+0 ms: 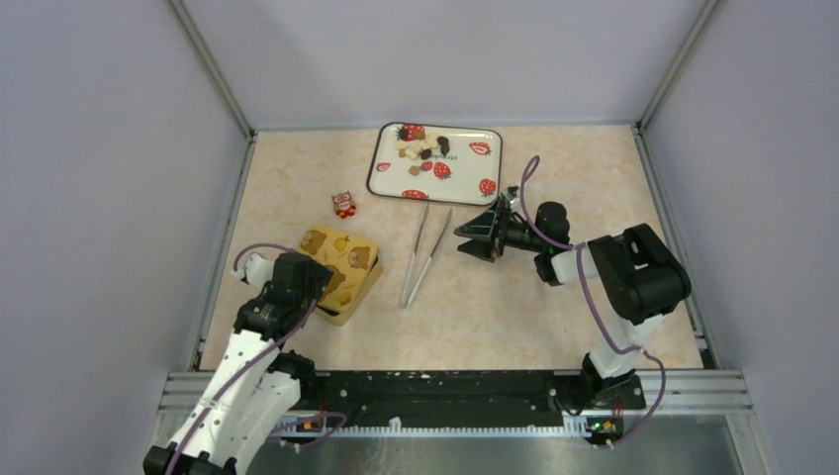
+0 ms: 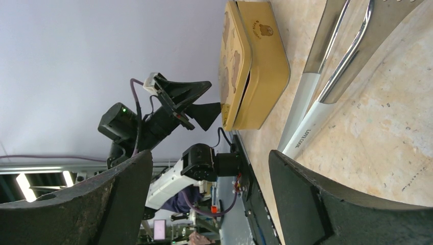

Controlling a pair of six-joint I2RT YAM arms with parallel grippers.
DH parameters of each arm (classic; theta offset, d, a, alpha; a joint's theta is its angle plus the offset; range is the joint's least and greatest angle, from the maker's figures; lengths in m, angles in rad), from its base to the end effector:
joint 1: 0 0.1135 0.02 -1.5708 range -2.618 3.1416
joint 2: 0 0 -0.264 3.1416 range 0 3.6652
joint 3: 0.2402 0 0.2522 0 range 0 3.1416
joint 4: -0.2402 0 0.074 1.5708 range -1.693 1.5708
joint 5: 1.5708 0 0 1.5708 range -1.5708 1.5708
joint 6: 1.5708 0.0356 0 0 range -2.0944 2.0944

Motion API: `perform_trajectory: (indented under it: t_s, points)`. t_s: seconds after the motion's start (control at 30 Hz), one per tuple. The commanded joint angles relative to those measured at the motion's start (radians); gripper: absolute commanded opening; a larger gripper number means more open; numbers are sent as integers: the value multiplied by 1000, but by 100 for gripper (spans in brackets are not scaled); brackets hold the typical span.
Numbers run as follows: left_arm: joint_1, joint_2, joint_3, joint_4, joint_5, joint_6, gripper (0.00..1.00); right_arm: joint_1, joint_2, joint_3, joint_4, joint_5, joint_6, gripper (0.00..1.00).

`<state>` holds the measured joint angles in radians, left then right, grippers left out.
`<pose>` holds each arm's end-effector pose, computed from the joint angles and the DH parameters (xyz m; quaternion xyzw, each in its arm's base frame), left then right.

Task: Pack the chocolate

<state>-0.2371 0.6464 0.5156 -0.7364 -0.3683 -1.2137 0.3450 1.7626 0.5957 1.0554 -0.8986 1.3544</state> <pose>0.1287 -0.0179 0.2183 -0.4887 0.7854 -0.0961 0.3675 0.2892 0.1335 0.1603 0.0712 0.7277 0.6647 0.1533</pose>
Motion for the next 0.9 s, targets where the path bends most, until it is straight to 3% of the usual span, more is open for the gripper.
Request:
perform_trajectory:
  t_s: [0.0, 0.27, 0.37, 0.43, 0.6, 0.73, 0.87]
  points:
    - [2, 16, 5, 71, -38, 30, 99, 16, 3, -11, 51, 3, -11, 82]
    - [2, 18, 14, 56, -57, 28, 99, 35, 1, 6, 36, 4, -21, 82]
    - [2, 1, 32, 2, -50, 29, 99, 59, -13, 40, -67, 22, -92, 82]
    - [2, -17, 51, -49, -56, 27, 99, 86, -30, 96, -218, 51, -188, 81]
    - [4, -33, 88, -124, -100, 30, 99, 202, -29, 435, -954, 320, -676, 81]
    - [6, 6, 111, -95, -109, 84, 99, 250, 93, 707, -1225, 442, -843, 78]
    - [22, 98, 185, -48, -113, 185, 99, 286, 238, 911, -1341, 490, -886, 70]
